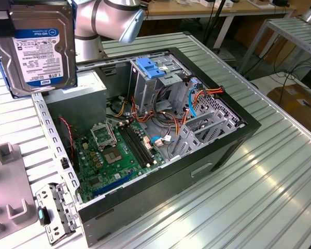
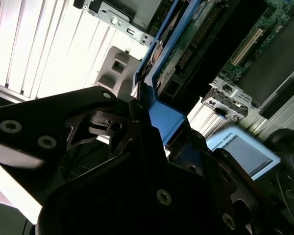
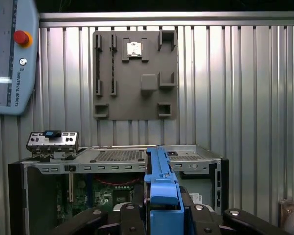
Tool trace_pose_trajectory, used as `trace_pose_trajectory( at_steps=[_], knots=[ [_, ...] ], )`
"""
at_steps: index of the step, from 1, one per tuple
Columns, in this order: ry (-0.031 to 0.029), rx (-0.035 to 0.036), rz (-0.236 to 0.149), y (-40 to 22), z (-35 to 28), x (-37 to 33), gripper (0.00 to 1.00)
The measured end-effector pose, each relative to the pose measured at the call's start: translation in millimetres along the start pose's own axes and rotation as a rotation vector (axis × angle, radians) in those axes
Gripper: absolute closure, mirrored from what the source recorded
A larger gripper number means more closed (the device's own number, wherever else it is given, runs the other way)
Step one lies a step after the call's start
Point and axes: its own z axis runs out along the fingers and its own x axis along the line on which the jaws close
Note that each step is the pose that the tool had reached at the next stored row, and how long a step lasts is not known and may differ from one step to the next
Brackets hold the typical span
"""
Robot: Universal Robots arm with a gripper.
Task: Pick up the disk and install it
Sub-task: 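Pick up the disk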
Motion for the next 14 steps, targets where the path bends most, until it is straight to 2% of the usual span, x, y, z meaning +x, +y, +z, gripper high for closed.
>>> trace_pose_trajectory(
  at_steps=[3,7,14],
  knots=[
    [0.0,0.0001,0.0,-7.4,0.3,-0.2,0.63],
    [0.0,0.0,0.0,-22.1,0.7,-0.5,0.63],
    [-0.0001,0.0001,0.0,-40.5,1.3,-0.9,0.63]
  ],
)
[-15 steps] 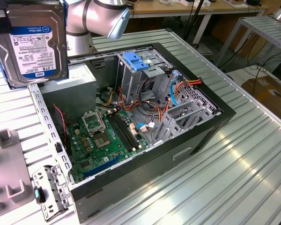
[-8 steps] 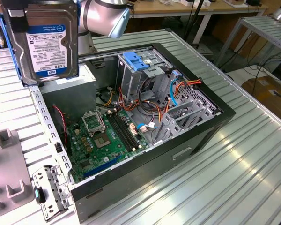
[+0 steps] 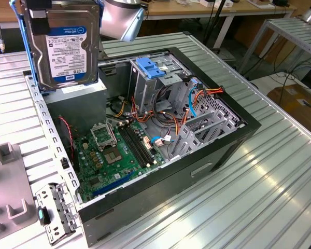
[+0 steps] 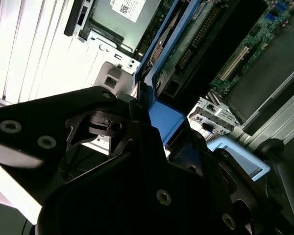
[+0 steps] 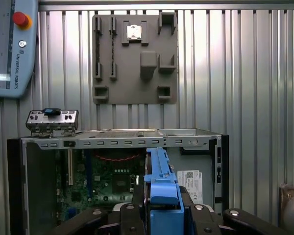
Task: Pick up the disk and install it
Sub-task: 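Pick up the disk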
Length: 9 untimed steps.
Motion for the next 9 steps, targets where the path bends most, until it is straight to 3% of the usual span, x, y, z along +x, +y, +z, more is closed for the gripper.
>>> trace_pose_trajectory(
  at_steps=[9],
  knots=[
    [0.0001,-0.0001,0.0,-25.7,0.7,-0.7,0.63]
  ],
)
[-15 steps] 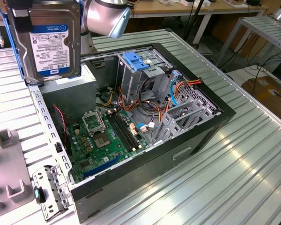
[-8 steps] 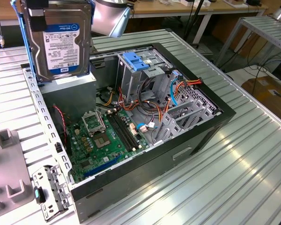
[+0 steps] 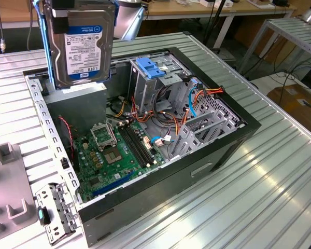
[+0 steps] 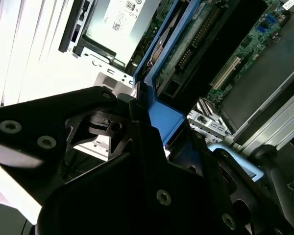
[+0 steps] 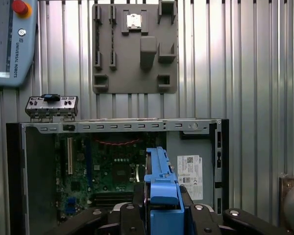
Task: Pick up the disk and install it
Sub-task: 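Pick up the disk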
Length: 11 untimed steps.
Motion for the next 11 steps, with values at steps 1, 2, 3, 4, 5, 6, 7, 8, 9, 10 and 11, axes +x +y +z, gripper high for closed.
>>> trace_pose_trajectory(
  at_steps=[1,2,3,4,5,6,7,8,9,10,11],
  knots=[
    [0.0,0.0,0.0,-2.2,0.1,-0.1,0.63],
    [0.0,0.0,0.0,-5.2,0.2,-0.1,0.63],
    [0.0,0.0,0.0,-7.3,0.3,-0.2,0.63],
    [0.0,0.0,0.0,-9.6,0.4,-0.2,0.63],
    [0.0,0.0,0.0,-11.7,0.4,-0.3,0.63],
    [-0.0001,0.0,0.0,-14.4,0.6,-0.3,0.63],
    [0.0,0.0,0.0,-16.3,0.6,-0.4,0.63],
    [0.0,0.0,0.0,-19.9,0.8,-0.5,0.63],
    [0.0,0.0,0.0,-22.5,0.8,-0.5,0.63],
    [0.0,0.0,0.0,-24.8,1.0,-0.6,0.63],
    [-0.0001,0.0,0.0,-27.8,1.1,-0.6,0.63]
  ],
)
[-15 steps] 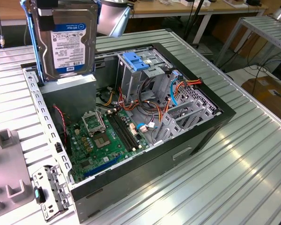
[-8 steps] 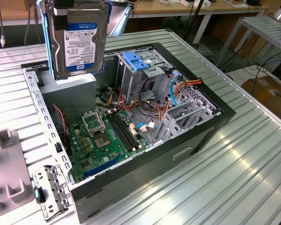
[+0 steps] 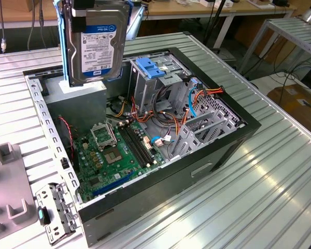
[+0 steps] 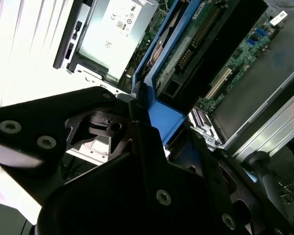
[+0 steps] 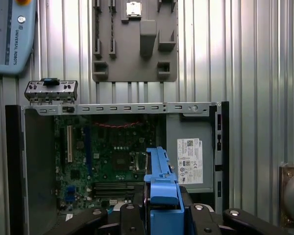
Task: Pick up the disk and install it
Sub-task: 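Pick up the disk, then insert the disk into the insertion slot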
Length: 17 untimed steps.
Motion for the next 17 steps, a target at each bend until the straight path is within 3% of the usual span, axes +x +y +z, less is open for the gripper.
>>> trace_pose_trajectory(
  at_steps=[2,5,17],
  knots=[
    [0.0,0.0,0.0,-6.3,0.2,-0.1,0.63],
    [0.0002,0.0,0.0,-10.7,0.4,-0.2,0.63],
    [0.0001,0.0,0.0,-11.7,0.4,-0.3,0.63]
  ],
)
